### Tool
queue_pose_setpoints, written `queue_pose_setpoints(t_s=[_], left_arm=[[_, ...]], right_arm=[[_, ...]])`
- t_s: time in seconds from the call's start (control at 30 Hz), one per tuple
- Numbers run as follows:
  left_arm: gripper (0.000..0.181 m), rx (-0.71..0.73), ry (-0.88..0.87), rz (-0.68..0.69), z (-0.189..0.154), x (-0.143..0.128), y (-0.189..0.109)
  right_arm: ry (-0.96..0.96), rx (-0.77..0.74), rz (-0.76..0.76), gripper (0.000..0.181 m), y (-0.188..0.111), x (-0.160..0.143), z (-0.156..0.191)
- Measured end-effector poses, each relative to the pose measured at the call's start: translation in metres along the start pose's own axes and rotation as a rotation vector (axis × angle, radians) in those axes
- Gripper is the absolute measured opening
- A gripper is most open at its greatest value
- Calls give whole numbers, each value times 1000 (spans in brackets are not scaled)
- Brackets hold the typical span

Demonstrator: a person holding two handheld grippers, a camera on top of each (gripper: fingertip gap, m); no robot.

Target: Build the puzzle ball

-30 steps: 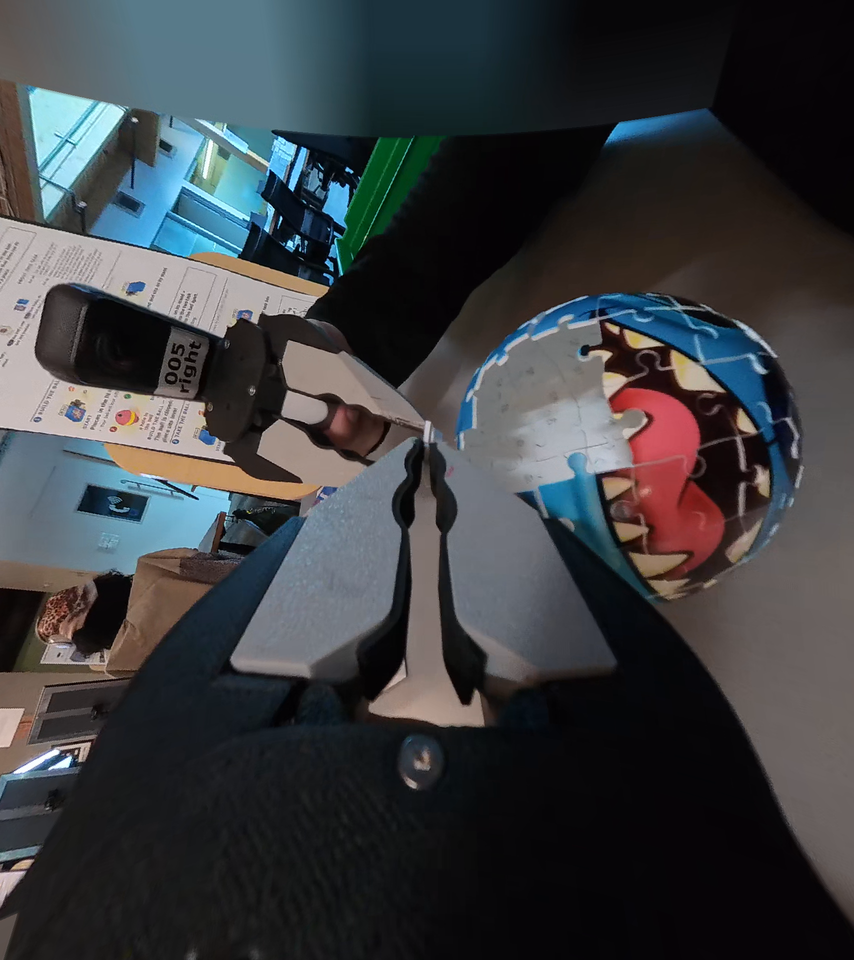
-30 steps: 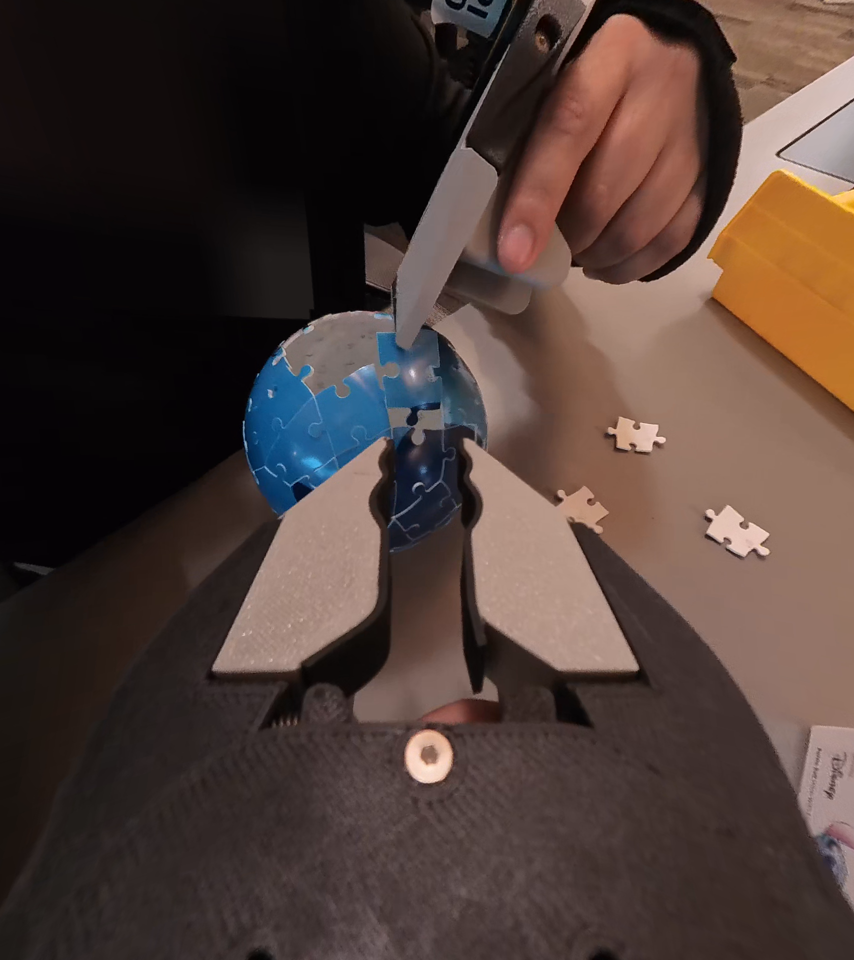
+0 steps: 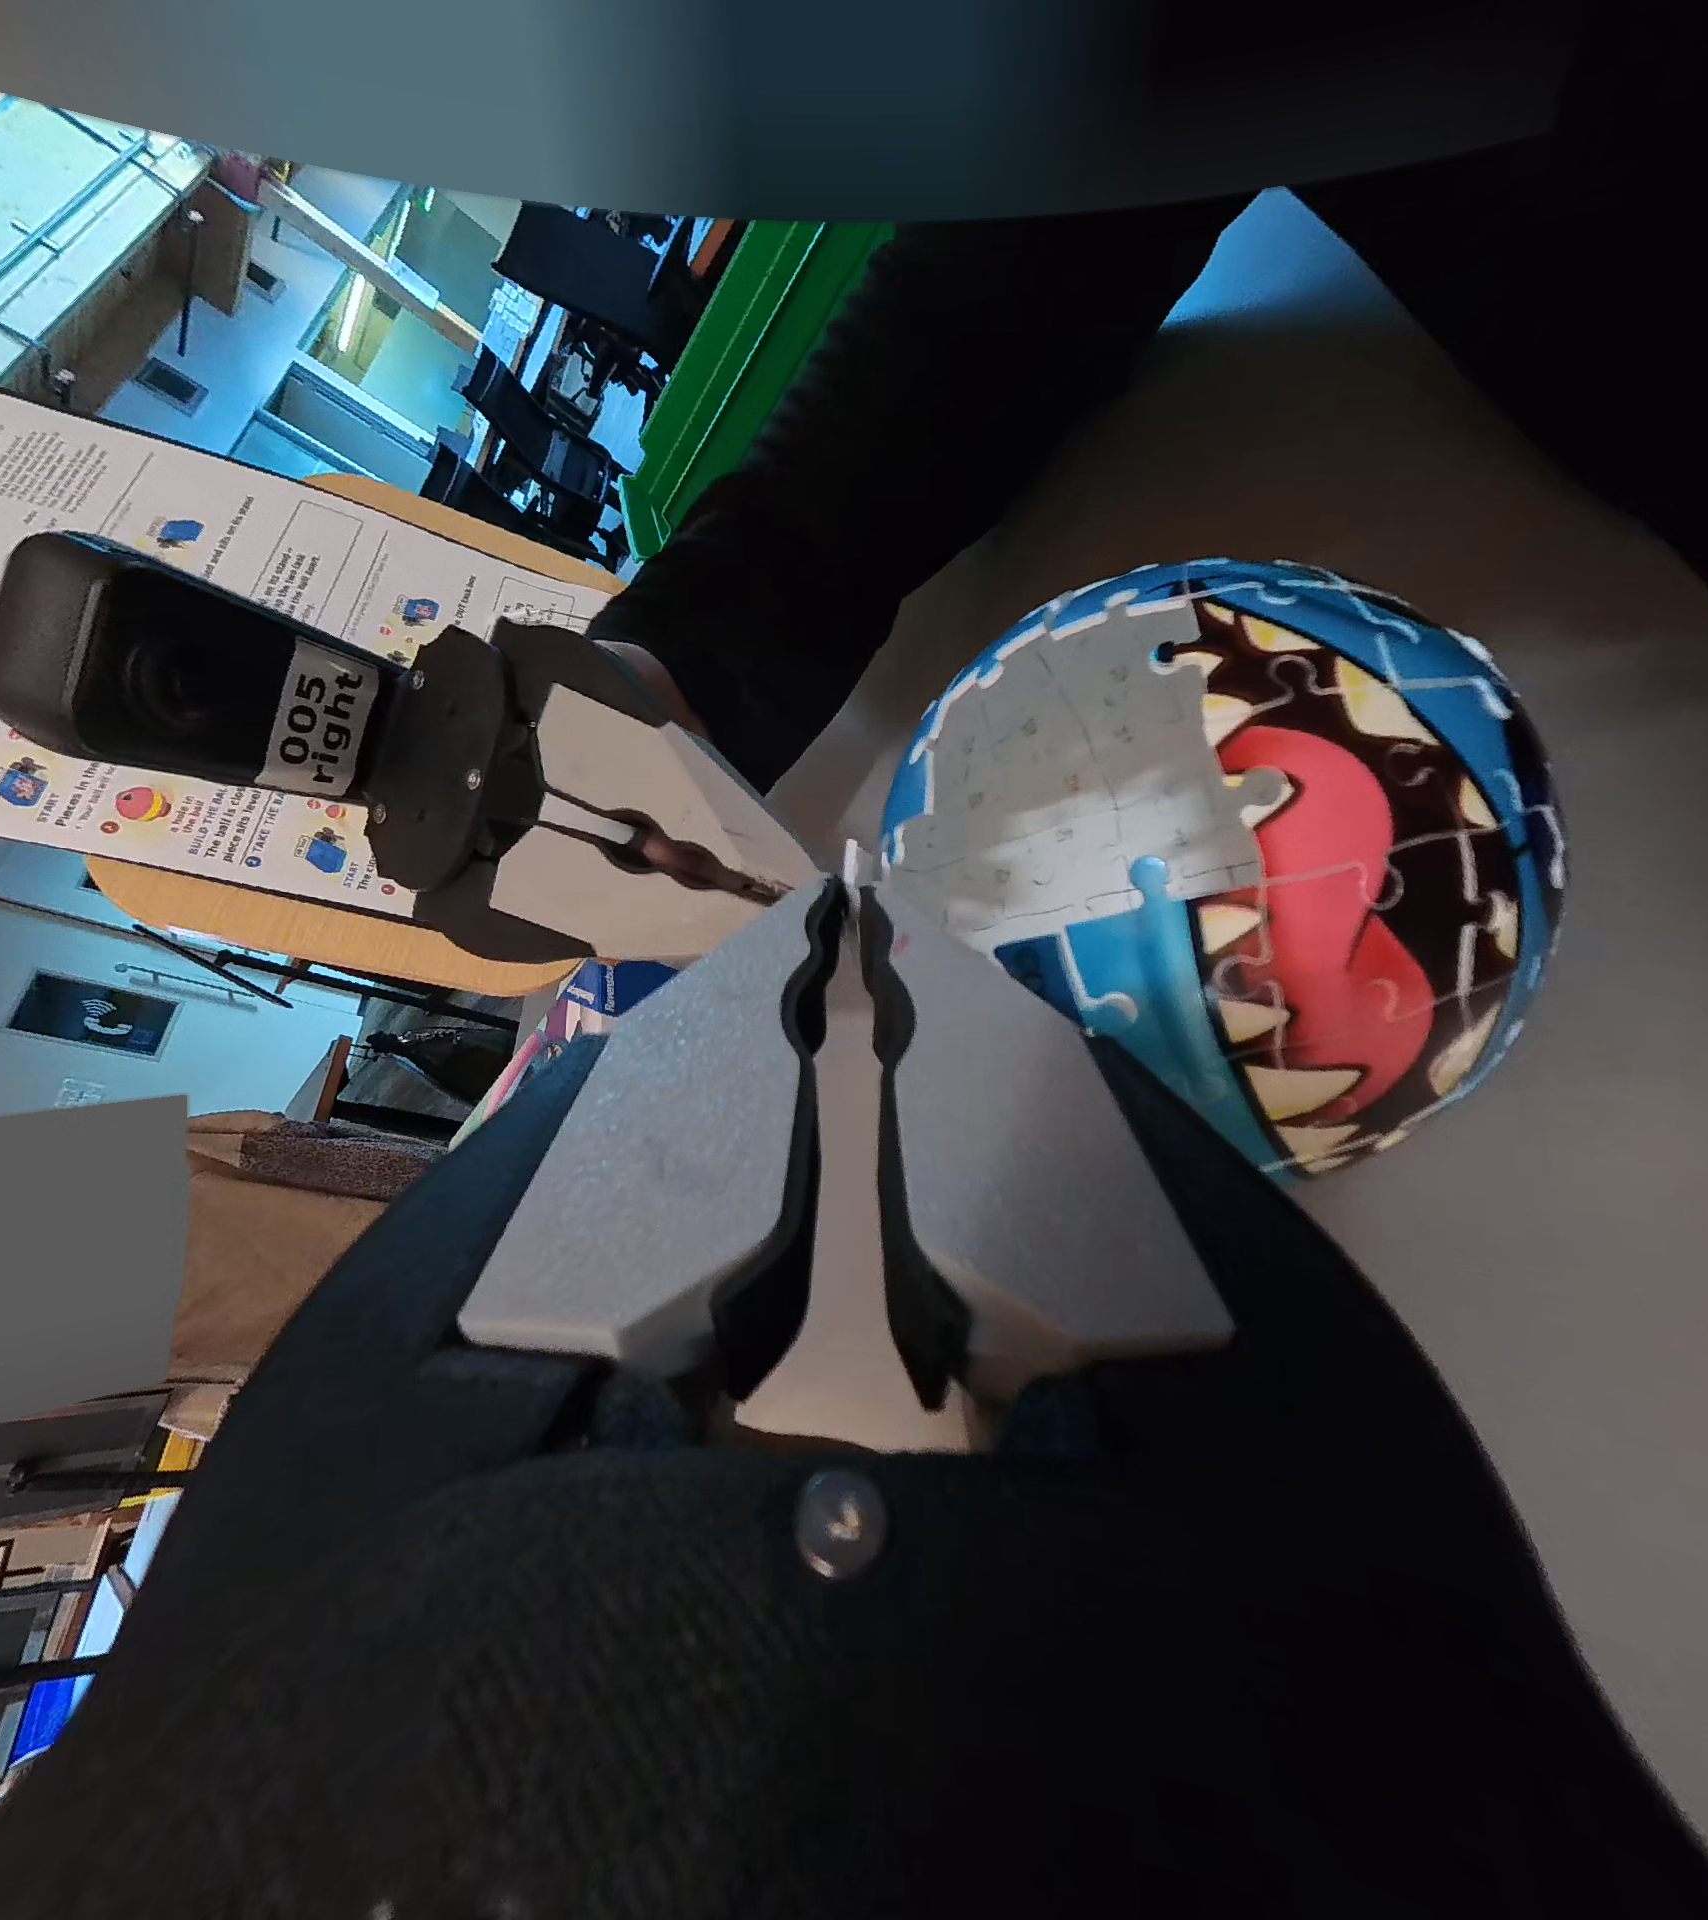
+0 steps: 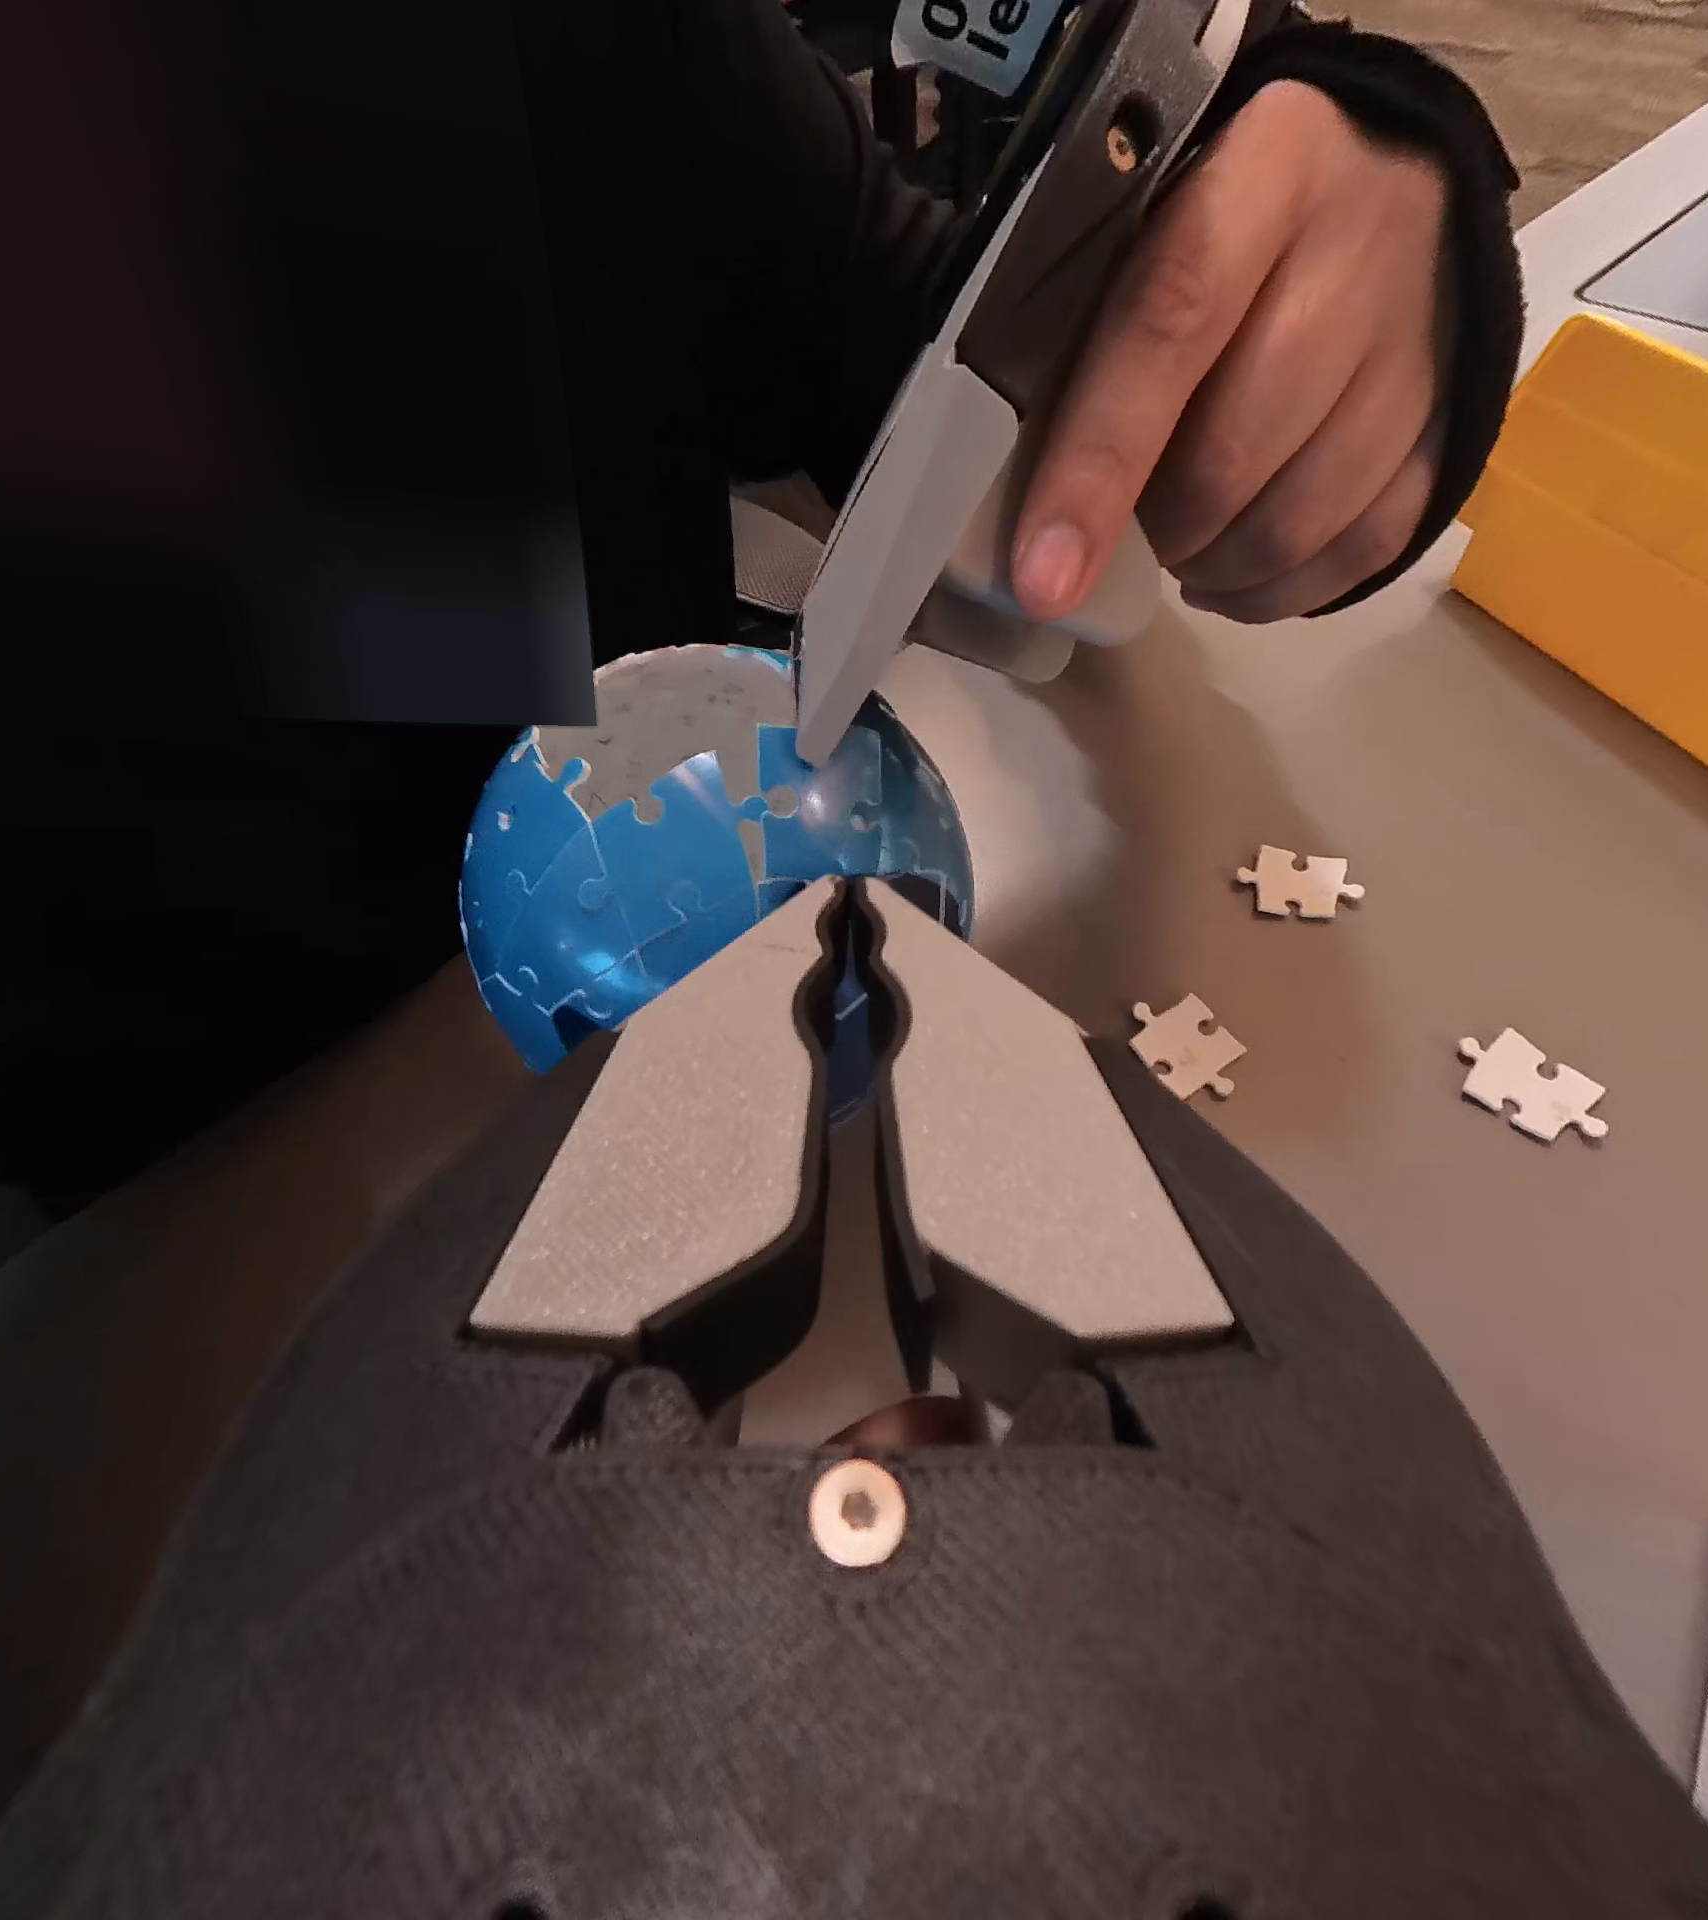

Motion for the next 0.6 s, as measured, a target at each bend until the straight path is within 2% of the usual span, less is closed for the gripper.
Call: queue_pose_setpoints(t_s=[0.3, 0.43, 0.6], left_arm=[[1, -2, -2, 2, -2, 0, 1], [1, -4, -4, 4, -2, 0, 0], [1, 0, 0, 7, -4, 0, 0]], right_arm=[[10, 6, -31, 0, -1, 4, 0], [1, 15, 32, 0, 1, -6, 1], [30, 28, -30, 0, -1, 0, 0]])
Point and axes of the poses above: each gripper's, where its closed fingertips meet, y out along the fingers, x out of its top, z = x × y across the jaws, the point moved 6 cm from there along -y, back along the fingers, and after that the axes turned 15 degrees about -z, right-handed, at the moved point
